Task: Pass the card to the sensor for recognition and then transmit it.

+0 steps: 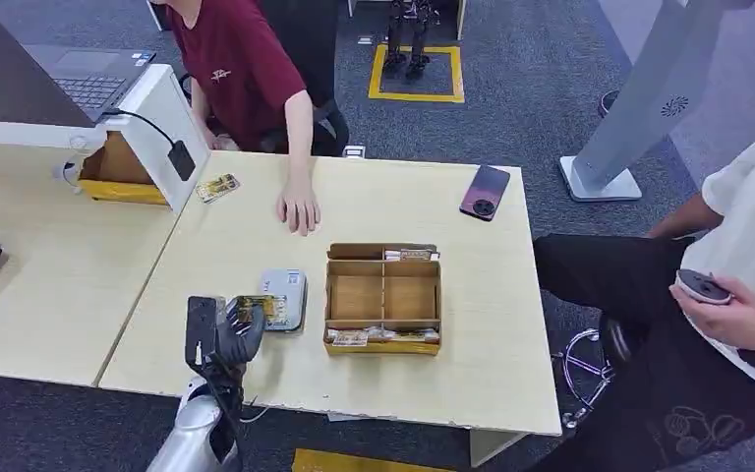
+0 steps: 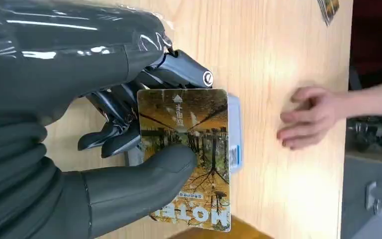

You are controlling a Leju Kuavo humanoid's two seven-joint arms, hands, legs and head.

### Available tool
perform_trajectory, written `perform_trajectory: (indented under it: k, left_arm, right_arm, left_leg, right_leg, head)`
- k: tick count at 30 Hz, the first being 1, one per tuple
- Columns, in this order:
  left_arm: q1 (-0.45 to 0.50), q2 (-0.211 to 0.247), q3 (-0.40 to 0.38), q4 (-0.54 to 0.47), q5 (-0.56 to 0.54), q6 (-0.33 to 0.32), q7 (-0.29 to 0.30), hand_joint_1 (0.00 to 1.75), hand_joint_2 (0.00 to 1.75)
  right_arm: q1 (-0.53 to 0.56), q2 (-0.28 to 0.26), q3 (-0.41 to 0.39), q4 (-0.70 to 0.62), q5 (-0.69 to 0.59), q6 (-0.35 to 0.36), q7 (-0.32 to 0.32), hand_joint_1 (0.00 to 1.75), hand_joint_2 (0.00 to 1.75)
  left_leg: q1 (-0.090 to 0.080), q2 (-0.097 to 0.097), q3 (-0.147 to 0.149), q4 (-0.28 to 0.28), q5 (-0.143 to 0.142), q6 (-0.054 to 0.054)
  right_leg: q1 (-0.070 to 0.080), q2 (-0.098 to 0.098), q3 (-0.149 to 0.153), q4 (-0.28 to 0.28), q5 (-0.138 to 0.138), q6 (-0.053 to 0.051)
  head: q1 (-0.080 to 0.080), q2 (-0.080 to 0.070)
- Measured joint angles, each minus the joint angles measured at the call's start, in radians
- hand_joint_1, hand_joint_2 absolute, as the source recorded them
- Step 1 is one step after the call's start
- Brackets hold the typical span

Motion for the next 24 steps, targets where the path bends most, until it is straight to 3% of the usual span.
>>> perform_trajectory:
  k: [8,18,24]
  left_arm:
    - [-0.025,0.013,-0.081,0.017,-0.066,0.104,0.010,1.75,1.75]
    - [-0.110,0.013,-0.082,0.139,-0.051,0.178,-0.015,1.75,1.75]
    - [-0.151,0.015,-0.074,0.212,-0.033,0.191,-0.042,1.75,1.75]
  right_arm:
    - [-0.002,0.002,0.000,0.000,0.007,-0.001,0.012,0.00,0.00]
    - [-0.004,0.008,0.002,0.000,0.023,-0.011,0.022,0.00,0.00]
    - [-0.006,0.008,0.005,0.000,0.025,-0.013,0.029,0.00,0.00]
  left_leg:
    - [0.000,0.000,0.000,0.000,0.000,0.000]
    - [0.000,0.000,0.000,0.000,0.001,0.000]
    - [0.000,0.000,0.000,0.000,0.001,0.000]
  right_leg:
    - [0.000,0.000,0.000,0.000,0.000,0.000]
    - [0.000,0.000,0.000,0.000,0.000,0.000]
    - [0.000,0.000,0.000,0.000,0.000,0.000]
  head:
    - [0.000,0.000]
    - [0.000,0.000]
    - [0.000,0.000]
